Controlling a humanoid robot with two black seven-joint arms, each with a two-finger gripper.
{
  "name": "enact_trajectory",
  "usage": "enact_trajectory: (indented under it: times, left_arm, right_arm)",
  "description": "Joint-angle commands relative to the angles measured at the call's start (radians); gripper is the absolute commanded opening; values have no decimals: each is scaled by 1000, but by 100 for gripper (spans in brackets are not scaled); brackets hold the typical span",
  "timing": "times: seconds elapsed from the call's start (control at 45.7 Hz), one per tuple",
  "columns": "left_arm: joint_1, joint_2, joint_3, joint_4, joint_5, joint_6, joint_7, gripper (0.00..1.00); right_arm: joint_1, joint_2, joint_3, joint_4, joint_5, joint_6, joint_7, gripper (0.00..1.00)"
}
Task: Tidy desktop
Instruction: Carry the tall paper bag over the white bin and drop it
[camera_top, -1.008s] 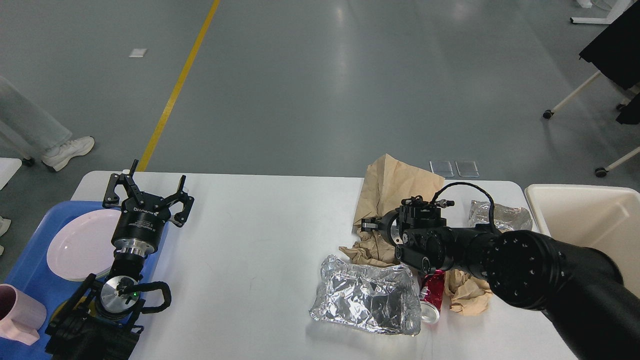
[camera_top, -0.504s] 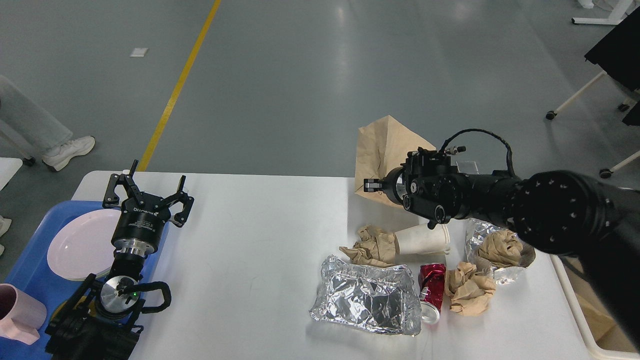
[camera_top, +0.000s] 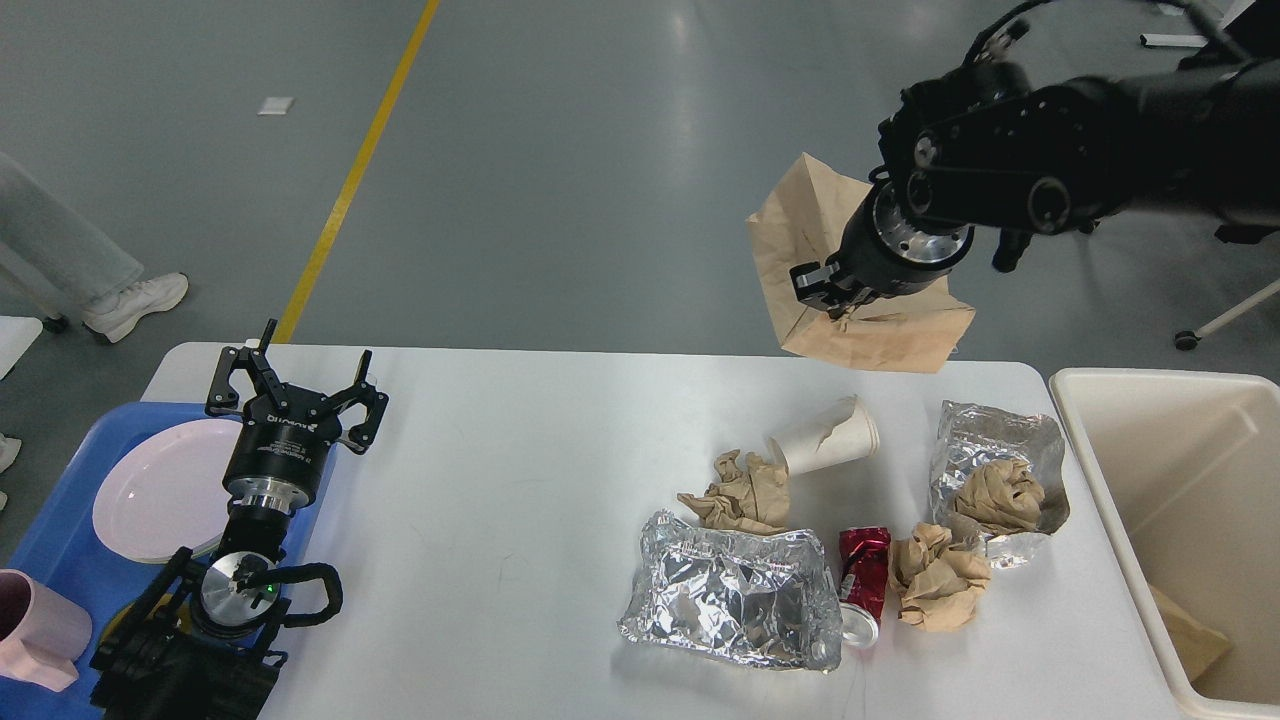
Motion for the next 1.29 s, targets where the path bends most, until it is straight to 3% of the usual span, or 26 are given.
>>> enact_trajectory:
  times: [0.0, 0.088, 0.219, 0.263, 0.679, 0.898, 1.051, 1.27]
  left_arm:
    - [0, 0, 0, 0, 0, 0, 0, 97]
    - [0, 0, 0, 0, 0, 0, 0, 96]
    - [0, 0, 0, 0, 0, 0, 0, 96]
    - [0, 0, 0, 0, 0, 0, 0, 96]
    - [0, 0, 0, 0, 0, 0, -2, 96]
    - [0, 0, 0, 0, -1, 0, -2, 96]
    - [0, 0, 0, 0, 0, 0, -2, 96]
    - [0, 0, 0, 0, 0, 0, -2, 96]
  right_arm:
    - [203, -25, -94, 140, 9, 138, 6, 0]
    - [289, -22, -217, 236, 83, 137, 55, 0]
    - [354, -1, -387, 329, 112, 126, 245, 0]
    - [361, 2, -412, 349, 114, 123, 268, 0]
    - [346, -88, -521, 359, 118, 63, 263, 0]
    - [122, -310, -625, 328, 89, -179, 248, 0]
    - [-124, -476, -611, 130, 54, -264, 247, 0]
    - [-652, -553, -418, -284, 62, -307, 245, 0]
